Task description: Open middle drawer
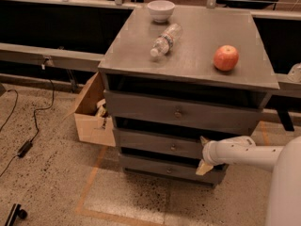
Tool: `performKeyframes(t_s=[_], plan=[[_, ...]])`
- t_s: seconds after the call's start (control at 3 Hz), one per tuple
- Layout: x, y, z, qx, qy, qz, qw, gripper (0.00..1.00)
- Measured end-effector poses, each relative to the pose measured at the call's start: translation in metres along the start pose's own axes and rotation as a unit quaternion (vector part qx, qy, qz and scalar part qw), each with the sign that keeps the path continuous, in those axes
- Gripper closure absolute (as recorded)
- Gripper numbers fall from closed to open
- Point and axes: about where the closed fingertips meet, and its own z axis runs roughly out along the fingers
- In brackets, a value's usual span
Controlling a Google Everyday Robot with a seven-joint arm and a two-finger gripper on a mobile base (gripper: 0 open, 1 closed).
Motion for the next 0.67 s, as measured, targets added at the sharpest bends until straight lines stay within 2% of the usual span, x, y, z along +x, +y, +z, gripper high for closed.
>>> performKeyframes(t_s=[0.33, 0.67], plan=[[0.005, -0.004, 0.009, -0.001, 0.002, 0.007, 1.0000, 0.27], [-0.002, 0.002, -0.014, -0.007, -0.015, -0.004, 0.9999, 0.35]])
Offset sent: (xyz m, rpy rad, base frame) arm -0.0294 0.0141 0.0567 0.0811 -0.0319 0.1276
